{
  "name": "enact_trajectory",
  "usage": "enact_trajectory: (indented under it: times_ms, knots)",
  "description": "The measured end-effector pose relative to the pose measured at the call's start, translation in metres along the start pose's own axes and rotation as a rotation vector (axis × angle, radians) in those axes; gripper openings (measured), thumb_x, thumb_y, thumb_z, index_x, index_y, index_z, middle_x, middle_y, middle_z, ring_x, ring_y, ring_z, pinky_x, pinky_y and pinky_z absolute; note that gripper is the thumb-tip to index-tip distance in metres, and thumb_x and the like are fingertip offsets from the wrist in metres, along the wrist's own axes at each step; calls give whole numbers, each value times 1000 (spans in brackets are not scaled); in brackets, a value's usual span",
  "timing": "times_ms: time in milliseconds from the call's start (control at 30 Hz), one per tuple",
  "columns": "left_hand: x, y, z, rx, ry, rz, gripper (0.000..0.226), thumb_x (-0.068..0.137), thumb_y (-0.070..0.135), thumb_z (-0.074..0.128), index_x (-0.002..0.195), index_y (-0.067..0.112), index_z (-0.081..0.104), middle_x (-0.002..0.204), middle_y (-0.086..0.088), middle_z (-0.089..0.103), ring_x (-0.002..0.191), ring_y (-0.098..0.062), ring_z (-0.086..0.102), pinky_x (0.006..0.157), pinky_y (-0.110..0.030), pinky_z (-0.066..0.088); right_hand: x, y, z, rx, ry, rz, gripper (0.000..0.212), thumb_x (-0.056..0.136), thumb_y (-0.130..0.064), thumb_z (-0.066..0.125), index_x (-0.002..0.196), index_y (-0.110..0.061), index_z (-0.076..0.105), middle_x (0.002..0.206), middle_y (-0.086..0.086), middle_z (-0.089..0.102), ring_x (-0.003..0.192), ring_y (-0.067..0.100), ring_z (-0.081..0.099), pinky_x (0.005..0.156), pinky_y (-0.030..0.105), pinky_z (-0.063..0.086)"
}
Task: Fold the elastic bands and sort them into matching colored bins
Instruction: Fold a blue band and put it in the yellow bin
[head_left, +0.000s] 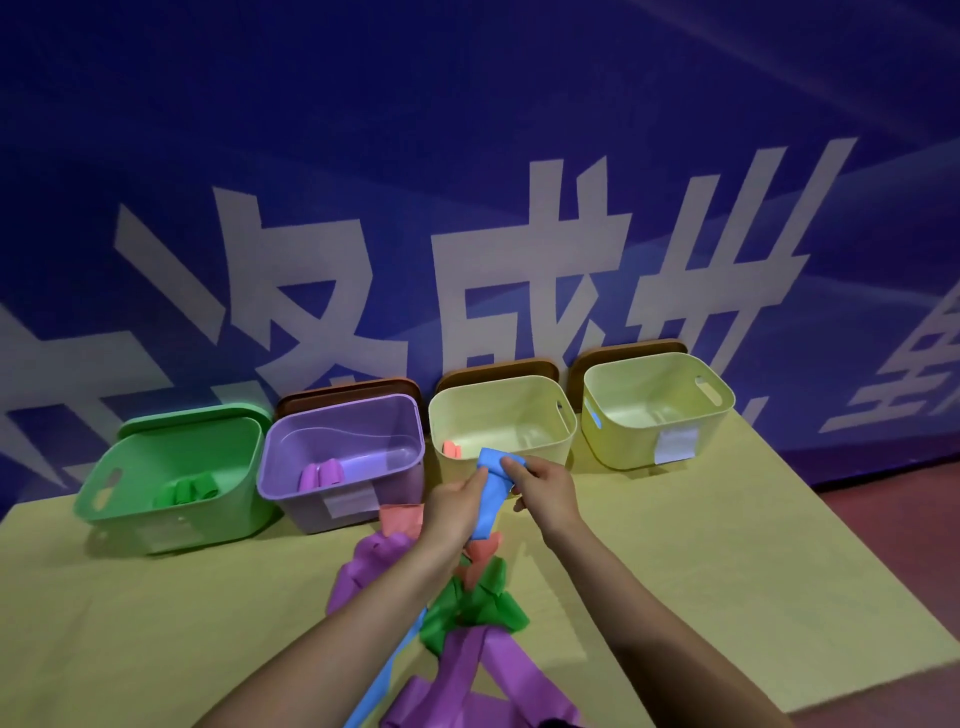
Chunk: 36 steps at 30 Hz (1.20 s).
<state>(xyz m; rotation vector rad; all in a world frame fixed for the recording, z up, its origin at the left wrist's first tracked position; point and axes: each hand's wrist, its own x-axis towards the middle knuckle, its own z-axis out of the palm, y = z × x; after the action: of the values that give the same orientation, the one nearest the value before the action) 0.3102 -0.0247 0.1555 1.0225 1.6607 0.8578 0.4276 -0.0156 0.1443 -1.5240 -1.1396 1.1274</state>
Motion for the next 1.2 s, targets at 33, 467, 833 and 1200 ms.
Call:
enact_trajectory:
  times_ms: [33, 467, 833, 1200]
  knots:
    - [0, -1, 0, 19, 7, 12, 29, 96, 34, 51, 88, 8, 62, 78, -10, 55, 64, -22, 49, 53, -27, 34, 2, 1, 0, 28, 0, 23, 17, 92, -18, 61, 87, -6, 72, 78, 13, 65, 64, 23, 55, 51, 27, 47]
    - [17, 2, -1, -254, -88, -106, 60, 94, 55, 44, 104, 1, 66, 59, -13, 45, 34, -10, 29, 38, -18, 24, 14, -3, -17, -743, -263, -748, 28, 95, -28, 50, 115, -16, 67, 83, 6, 62, 82, 18, 47, 69, 32, 39]
    - [25, 17, 14, -293, -132, 2, 33, 103, 28, 36, 100, 6, 60, 68, -7, 57, 59, -15, 52, 45, -17, 40, 11, -13, -13, 66, -235, -131, 44, 91, -44, 40, 102, -14, 70, 89, 19, 63, 76, 16, 55, 69, 28, 45]
    - [10, 6, 0, -58, -229, 109, 33, 104, 27, 34, 102, 8, 61, 74, -10, 54, 55, -14, 44, 47, -20, 34, -8, -17, -13, 81, -246, 73, 39, 99, -30, 49, 63, -16, 57, 49, -7, 44, 50, 11, 39, 51, 21, 33]
